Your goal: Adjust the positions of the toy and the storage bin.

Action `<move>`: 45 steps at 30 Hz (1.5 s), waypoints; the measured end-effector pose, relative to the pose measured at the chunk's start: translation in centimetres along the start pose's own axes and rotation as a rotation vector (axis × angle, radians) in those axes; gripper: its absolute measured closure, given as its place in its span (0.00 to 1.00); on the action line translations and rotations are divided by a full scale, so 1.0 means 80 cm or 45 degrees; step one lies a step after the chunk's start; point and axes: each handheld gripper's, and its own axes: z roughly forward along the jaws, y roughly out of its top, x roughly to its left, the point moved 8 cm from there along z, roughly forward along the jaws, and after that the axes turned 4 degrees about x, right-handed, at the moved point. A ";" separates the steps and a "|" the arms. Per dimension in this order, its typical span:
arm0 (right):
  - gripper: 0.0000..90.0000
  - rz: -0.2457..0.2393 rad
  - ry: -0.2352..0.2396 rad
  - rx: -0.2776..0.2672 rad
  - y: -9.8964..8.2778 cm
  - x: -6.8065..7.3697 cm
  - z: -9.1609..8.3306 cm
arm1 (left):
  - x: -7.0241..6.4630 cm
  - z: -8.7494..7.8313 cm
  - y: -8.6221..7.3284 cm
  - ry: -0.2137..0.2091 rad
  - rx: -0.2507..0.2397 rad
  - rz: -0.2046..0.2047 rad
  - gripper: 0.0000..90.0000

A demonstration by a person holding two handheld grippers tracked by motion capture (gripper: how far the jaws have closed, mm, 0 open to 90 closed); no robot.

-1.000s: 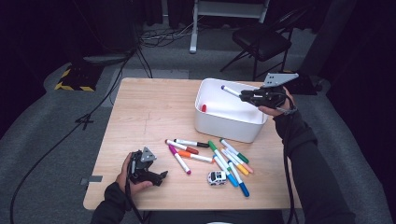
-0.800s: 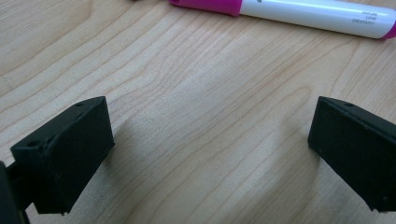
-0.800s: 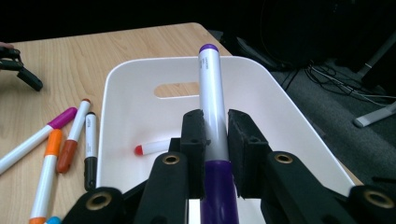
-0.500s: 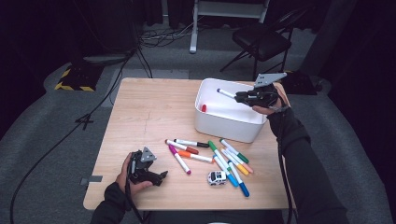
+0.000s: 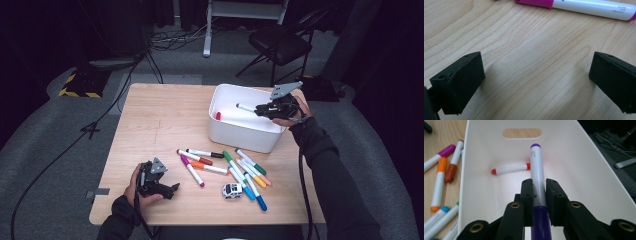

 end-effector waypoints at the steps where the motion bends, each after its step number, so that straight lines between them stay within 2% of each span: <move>1: 0.85 -0.006 0.009 0.033 -0.005 0.000 -0.002 | 0.000 0.000 0.000 0.000 -0.001 0.001 0.00; 4: 0.85 -0.037 0.034 0.086 -0.014 0.002 -0.005 | 0.000 0.000 0.000 -0.003 -0.001 0.001 0.00; 5: 0.85 -0.045 0.042 0.125 -0.019 0.005 -0.006 | 0.000 0.000 0.000 -0.002 -0.002 0.002 0.00; 15: 0.83 -0.079 0.068 0.195 -0.029 0.011 -0.009 | 0.000 0.000 0.000 -0.004 -0.002 0.002 0.00; 23: 0.79 -0.063 0.057 0.145 -0.024 0.013 -0.018 | 0.000 0.000 0.000 -0.002 -0.001 0.005 0.00; 24: 0.79 -0.053 0.058 0.109 -0.022 0.013 -0.022 | 0.000 0.000 0.000 -0.002 -0.001 0.005 0.00; 27: 0.76 -0.043 0.050 0.089 -0.021 0.014 -0.025 | 0.000 0.000 0.000 -0.003 -0.001 0.005 0.00; 28: 0.73 -0.025 0.052 0.038 -0.018 0.017 -0.031 | 0.000 0.000 0.000 -0.003 -0.001 0.005 0.00; 29: 0.73 -0.025 0.052 0.038 -0.018 0.017 -0.031 | 0.000 0.000 0.000 -0.002 0.000 0.005 0.00; 31: 0.71 -0.004 0.039 -0.026 -0.014 0.020 -0.039 | 0.001 0.000 0.000 -0.002 -0.003 0.008 0.00; 32: 0.66 0.003 0.050 -0.093 -0.011 0.027 -0.049 | 0.000 0.000 0.000 -0.003 -0.001 0.005 0.00; 34: 0.65 0.003 0.036 -0.110 -0.010 0.028 -0.053 | 0.000 0.000 0.000 -0.002 -0.001 0.005 0.00; 39: 0.61 0.021 -0.005 -0.230 -0.013 0.046 -0.081 | 0.000 0.000 0.000 -0.002 -0.001 0.005 0.00; 42: 0.60 0.021 -0.007 -0.304 -0.019 0.062 -0.099 | 0.000 0.000 0.000 -0.002 -0.001 0.005 0.00; 45: 0.59 0.007 -0.020 -0.333 -0.032 0.076 -0.110 | 0.000 0.000 0.000 -0.002 -0.001 0.004 0.00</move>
